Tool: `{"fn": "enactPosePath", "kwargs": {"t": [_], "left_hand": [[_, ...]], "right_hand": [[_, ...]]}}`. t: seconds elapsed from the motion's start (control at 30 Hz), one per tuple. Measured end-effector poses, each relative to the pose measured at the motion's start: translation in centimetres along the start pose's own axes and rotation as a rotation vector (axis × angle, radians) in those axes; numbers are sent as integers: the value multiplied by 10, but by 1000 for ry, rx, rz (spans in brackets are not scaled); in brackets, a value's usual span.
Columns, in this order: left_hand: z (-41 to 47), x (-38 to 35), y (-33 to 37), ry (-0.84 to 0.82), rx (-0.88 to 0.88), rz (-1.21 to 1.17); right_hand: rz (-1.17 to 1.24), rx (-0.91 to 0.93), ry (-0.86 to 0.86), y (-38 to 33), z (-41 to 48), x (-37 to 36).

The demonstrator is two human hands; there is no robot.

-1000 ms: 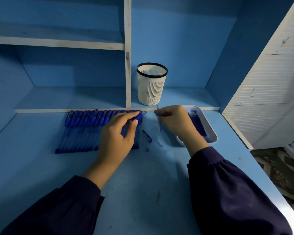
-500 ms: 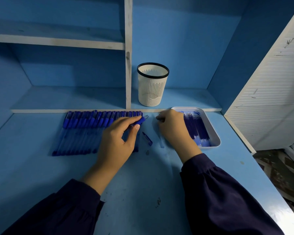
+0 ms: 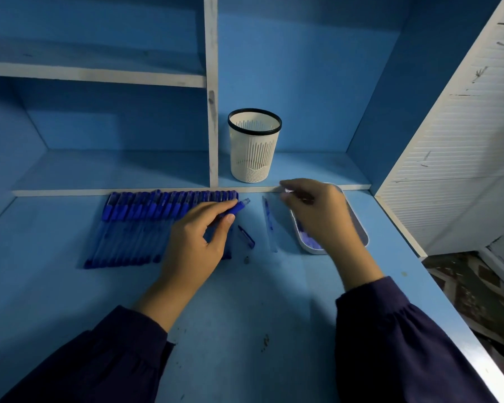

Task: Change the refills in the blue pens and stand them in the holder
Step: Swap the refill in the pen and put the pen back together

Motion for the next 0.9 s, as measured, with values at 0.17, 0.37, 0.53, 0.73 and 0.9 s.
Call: {"fn": "enactPosePath", "kwargs": {"t": [0.17, 0.37, 0.53, 0.73, 0.9], "left_hand": [[1, -1, 6, -18, -34, 3], [3, -7, 15, -17, -52, -23], [4, -12, 17, -13, -55, -28], [8, -19, 17, 5, -50, -66], [11, -32, 22, 20, -48, -107]], "right_hand": [[99, -79, 221, 49, 1, 45], [251, -255, 78, 90, 10, 59], [223, -264, 87, 97, 17, 52], [255, -303, 92, 103, 19, 55], [302, -336, 114, 108, 22, 61]]}}
Point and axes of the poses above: each hand's wrist, its own z-axis towards the middle knuckle, its own x-axis out of the back of the hand, y = z × x, the point moved 1 cm from there along z, towards the middle knuckle, and after that the axes turned 15 degrees about -x, right-handed, at the moved point
